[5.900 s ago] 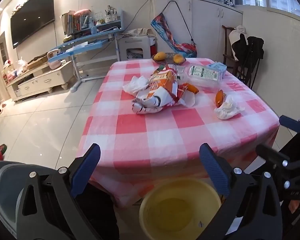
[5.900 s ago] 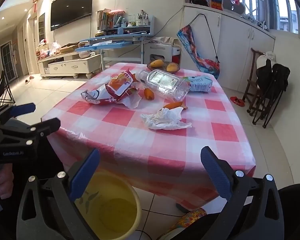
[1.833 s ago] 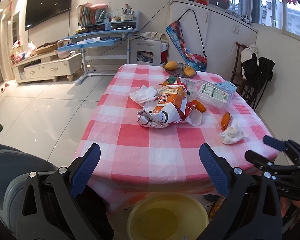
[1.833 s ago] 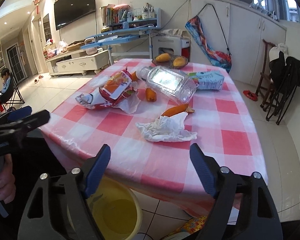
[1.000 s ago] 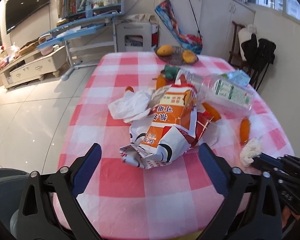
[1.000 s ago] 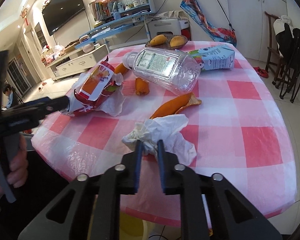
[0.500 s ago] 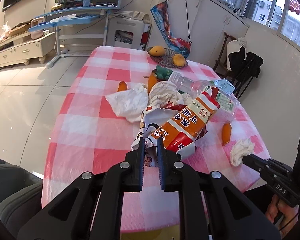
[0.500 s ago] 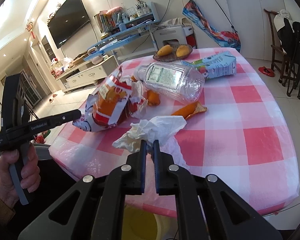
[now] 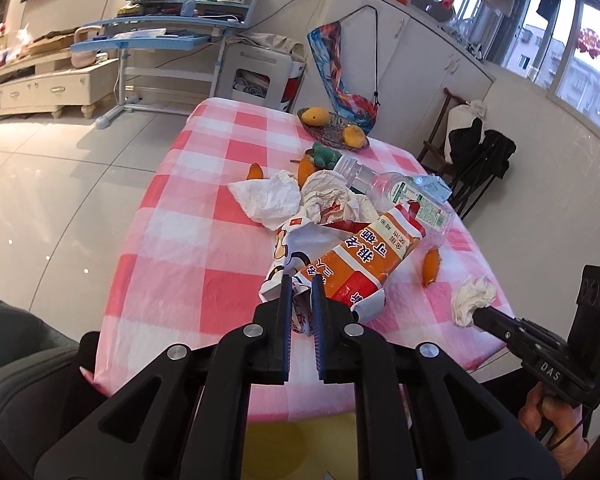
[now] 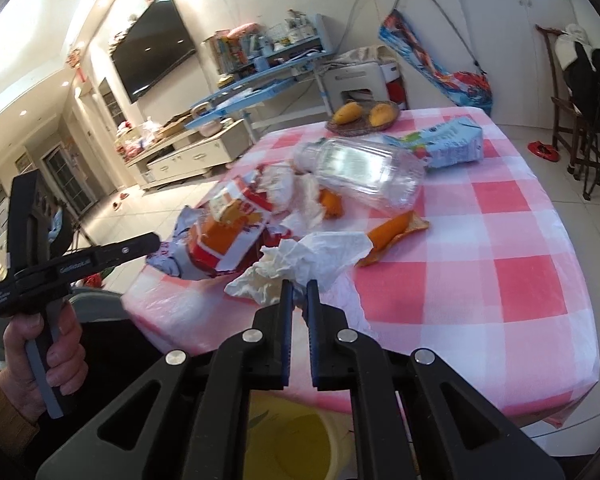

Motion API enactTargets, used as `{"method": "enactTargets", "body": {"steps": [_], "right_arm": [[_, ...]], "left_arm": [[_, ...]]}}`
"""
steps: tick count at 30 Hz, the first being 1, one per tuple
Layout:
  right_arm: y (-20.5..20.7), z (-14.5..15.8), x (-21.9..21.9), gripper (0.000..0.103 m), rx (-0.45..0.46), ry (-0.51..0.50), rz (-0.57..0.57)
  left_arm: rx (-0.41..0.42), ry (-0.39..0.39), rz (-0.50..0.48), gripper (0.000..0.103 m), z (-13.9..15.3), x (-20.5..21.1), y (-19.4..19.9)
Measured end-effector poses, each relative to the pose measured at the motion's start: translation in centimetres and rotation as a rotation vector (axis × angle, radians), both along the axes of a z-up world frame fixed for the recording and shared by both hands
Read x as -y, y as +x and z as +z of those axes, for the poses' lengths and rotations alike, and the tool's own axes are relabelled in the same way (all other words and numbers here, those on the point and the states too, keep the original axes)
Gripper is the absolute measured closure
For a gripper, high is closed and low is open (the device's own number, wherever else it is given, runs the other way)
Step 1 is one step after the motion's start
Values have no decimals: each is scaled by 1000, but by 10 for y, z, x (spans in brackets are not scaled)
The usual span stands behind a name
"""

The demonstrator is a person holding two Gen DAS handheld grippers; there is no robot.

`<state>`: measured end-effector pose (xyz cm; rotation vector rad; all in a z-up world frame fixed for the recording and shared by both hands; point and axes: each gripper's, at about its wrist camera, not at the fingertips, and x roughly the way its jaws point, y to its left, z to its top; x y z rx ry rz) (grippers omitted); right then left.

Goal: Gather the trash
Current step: 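Carry the snack bag over the yellow bucket and open the left tool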

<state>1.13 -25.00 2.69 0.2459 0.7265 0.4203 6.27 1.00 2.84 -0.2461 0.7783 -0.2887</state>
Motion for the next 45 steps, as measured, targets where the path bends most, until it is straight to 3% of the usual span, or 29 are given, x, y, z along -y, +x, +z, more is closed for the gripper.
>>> {"method": "enactTargets", "body": {"steps": [4,10,13,14,15,19,24,33,35,38,42,45], "right_arm": [[-18,1,-22,95,-18,-18,104],[-53,-21,-71,95,-104,-117,305],[-54,-34,-85,85,-163,-170,354],[-54,-38,-85,71,-178,-179,352],[-50,-40,-82,65,-192,-179,343],[-47,-31,-65,62,-165,-142,282],[-45,-18,-39,50,-98,-70,168],[-49,-3,-19,41,-23,-30,77],[-57,-3,-19,39,-14,-30,65],[-57,-3,-18,38,-3,-32,46],[-59,-3,-16,33,10,-33,29],[-59,-5,-17,30,19,-52,14]], "left_arm": [[-5,-14,0,94,-1,-5,-13],[-7,-20,1,94,-2,-9,-30],[-14,-14,-2,94,-2,-8,-43],[-19,-12,-4,94,-3,-8,-48],[-26,-9,-6,94,-4,-7,-53],[-51,6,-18,94,-9,0,-71],[-80,34,-48,94,-16,14,-90],[-145,169,-128,92,-42,46,-113],[-152,183,-119,83,-46,45,-113],[-120,204,-75,53,-43,42,-114],[-14,240,10,23,-32,38,-117],[65,279,76,16,-22,36,-119]]}}
